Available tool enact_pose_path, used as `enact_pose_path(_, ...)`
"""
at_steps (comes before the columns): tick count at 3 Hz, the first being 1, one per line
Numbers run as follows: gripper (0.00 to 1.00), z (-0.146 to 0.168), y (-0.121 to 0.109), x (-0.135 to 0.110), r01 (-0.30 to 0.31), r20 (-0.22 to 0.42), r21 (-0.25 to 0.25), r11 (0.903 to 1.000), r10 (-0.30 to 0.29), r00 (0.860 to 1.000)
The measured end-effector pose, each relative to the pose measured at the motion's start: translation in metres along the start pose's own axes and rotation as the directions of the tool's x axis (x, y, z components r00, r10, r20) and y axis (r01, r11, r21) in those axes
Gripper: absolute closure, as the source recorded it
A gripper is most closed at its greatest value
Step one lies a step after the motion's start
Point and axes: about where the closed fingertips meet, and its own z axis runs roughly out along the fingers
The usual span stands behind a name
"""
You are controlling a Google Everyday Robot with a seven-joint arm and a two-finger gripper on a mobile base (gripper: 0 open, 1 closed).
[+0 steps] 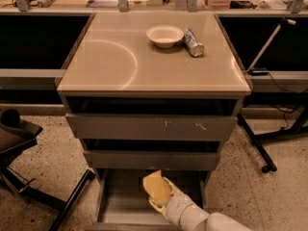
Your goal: Place sponge into bottom drawer
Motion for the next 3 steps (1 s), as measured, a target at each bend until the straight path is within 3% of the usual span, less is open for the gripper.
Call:
enact_pose_path(2,1.0,0.054,-0.015,0.126,-0.058,-0.132,-0.019,0.9981,0.055,0.99)
enact_pose_path(3,1.0,0.061,-0.005,0.183,-0.085,-0.23,-0.052,0.995,0.071,0.971)
